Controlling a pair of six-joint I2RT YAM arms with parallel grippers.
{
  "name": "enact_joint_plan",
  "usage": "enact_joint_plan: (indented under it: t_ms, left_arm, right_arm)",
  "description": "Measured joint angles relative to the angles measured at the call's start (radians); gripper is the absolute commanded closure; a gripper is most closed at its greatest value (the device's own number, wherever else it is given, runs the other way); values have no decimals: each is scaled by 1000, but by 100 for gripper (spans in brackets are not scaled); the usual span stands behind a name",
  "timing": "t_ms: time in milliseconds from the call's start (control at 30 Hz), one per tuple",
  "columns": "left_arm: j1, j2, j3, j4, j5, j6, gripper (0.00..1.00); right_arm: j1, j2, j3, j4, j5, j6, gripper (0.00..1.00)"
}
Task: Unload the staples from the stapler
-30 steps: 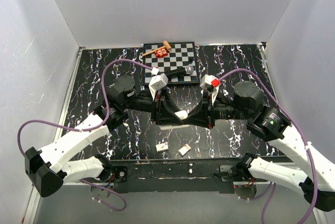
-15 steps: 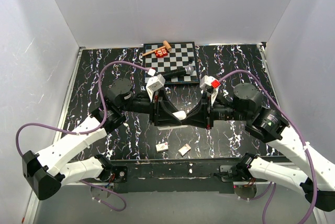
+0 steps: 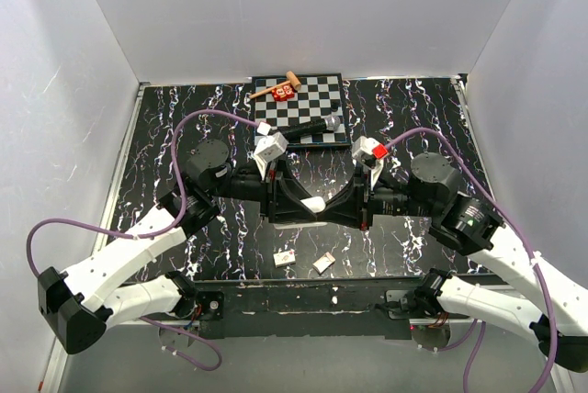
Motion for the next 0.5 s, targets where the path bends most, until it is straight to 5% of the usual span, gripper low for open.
enact_joint_plan:
  t_ms: [500]
  left_arm:
    - [25,-19,-19,22,-5,-22,100]
  right_arm:
    - [29,-28,-69,47,25,48,99]
